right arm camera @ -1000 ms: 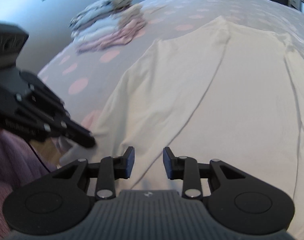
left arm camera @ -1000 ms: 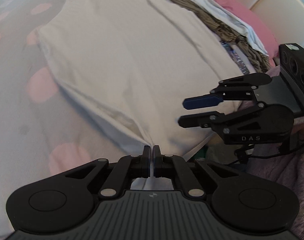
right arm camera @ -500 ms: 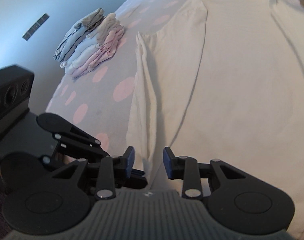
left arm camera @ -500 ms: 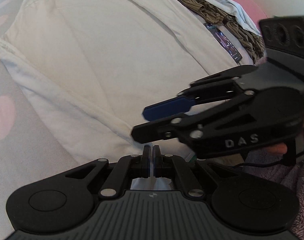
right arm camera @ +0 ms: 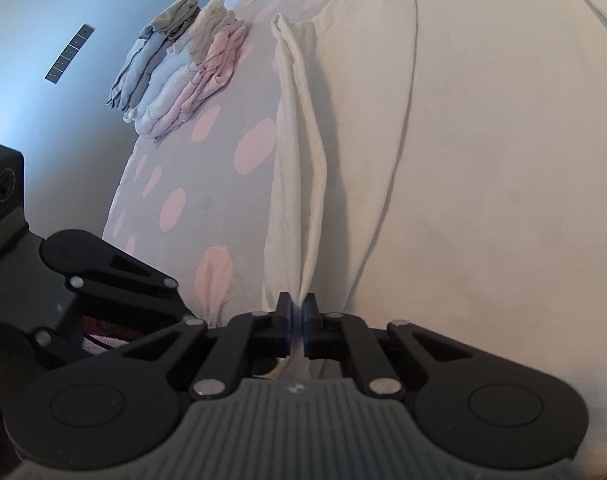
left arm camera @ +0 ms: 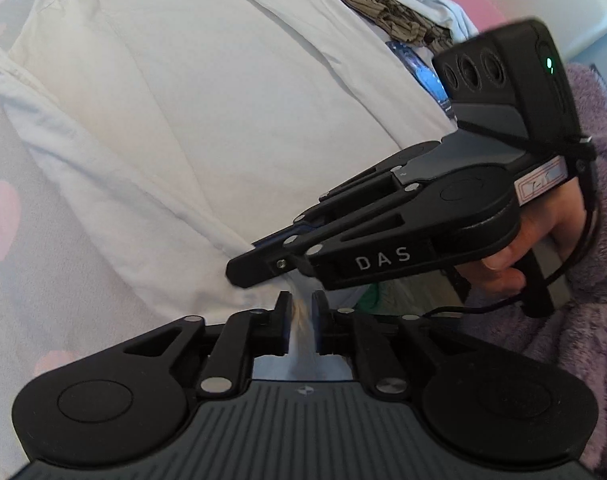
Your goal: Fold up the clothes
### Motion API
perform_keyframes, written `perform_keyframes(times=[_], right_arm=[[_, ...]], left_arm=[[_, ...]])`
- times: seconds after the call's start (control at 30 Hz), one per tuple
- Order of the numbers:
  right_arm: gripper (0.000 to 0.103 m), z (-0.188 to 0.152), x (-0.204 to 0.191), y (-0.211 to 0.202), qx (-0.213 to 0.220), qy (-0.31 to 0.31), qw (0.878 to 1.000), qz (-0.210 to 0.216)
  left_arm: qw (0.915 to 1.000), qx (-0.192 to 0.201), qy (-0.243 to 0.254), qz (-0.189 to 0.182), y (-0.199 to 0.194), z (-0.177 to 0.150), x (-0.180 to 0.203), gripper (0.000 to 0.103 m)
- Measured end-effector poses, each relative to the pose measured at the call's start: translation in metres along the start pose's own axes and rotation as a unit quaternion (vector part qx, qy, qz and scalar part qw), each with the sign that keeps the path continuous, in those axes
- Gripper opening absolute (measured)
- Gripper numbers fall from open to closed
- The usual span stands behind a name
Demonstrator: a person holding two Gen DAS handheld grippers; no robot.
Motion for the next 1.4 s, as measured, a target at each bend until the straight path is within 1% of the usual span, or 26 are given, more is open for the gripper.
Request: perform_keyframes(times=[0.03, 0.1, 0.17, 0.33, 0.47, 0.53, 0.6, 0.73, 0.8, 0.9, 1.0, 1.1, 1.2, 1.3, 1.4], right_arm=[[0.006, 0.000, 0.000, 0.000, 0.001, -0.001, 1.000, -0.001], [0.006, 0.000, 0.001, 0.001, 0.000, 0.000, 1.000, -0.002], [0.006, 0.000, 0.002, 0.002, 0.000, 0.000, 1.000, -0.003], [0.006, 0.001, -0.002, 0.002, 0.001, -0.024, 1.000, -0.015], [0.006, 0.001, -0.005, 0.003, 0.001, -0.050, 0.998, -0.033], [0.006, 0.001, -0.007, 0.004, 0.000, -0.065, 0.997, -0.043], [0.006, 0.000, -0.009, 0.006, -0.004, -0.087, 0.994, -0.063], [0.006, -0.001, -0.014, 0.010, -0.014, -0.122, 0.987, -0.101], [0.006, -0.002, -0.016, 0.013, -0.021, -0.139, 0.983, -0.120], [0.006, -0.003, -0.019, 0.019, -0.032, -0.164, 0.975, -0.149], [0.006, -0.004, -0.018, 0.025, -0.046, -0.176, 0.968, -0.171], [0.007, -0.006, -0.018, 0.030, -0.060, -0.188, 0.961, -0.192], [0.008, -0.008, -0.018, 0.035, -0.073, -0.197, 0.955, -0.210], [0.010, -0.010, -0.017, 0.039, -0.085, -0.206, 0.949, -0.224], [0.010, -0.010, -0.018, 0.044, -0.091, -0.210, 0.945, -0.234]], left_arm=[[1.0000, 0.001, -0.004, 0.003, -0.006, 0.001, -0.005, 0.023], [0.9998, 0.004, -0.009, 0.014, -0.019, 0.003, -0.016, 0.037], [0.9994, 0.009, -0.016, 0.030, -0.032, 0.009, -0.031, 0.042], [0.9950, 0.020, -0.055, 0.081, -0.050, 0.022, -0.078, 0.042], [0.9878, 0.037, -0.105, 0.109, -0.055, 0.037, -0.119, 0.042], [0.9827, 0.060, -0.132, 0.114, -0.062, 0.047, -0.143, 0.042], [0.9764, 0.086, -0.159, 0.118, -0.067, 0.061, -0.163, 0.046], [0.9608, 0.135, -0.207, 0.125, -0.072, 0.090, -0.198, 0.047], [0.9548, 0.146, -0.223, 0.132, -0.069, 0.105, -0.211, 0.048], [0.9494, 0.146, -0.232, 0.153, -0.060, 0.124, -0.227, 0.048], [0.9463, 0.134, -0.238, 0.173, -0.050, 0.134, -0.239, 0.048], [0.9458, 0.124, -0.239, 0.181, -0.042, 0.139, -0.246, 0.048], [0.9493, 0.120, -0.232, 0.176, -0.036, 0.143, -0.249, 0.048], [0.9509, 0.127, -0.230, 0.164, -0.036, 0.148, -0.249, 0.048], [0.9516, 0.127, -0.223, 0.169, -0.038, 0.154, -0.247, 0.048]])
Point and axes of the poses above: each gripper's, at about its wrist camera, not at the fingertips, and y roughly the way its jaws point, x to its right, z to its top, the point moved 9 cm from there along y, roughly the way its jaws point, and after that the axes turned 3 degrees about y, right-handed, at the moved point
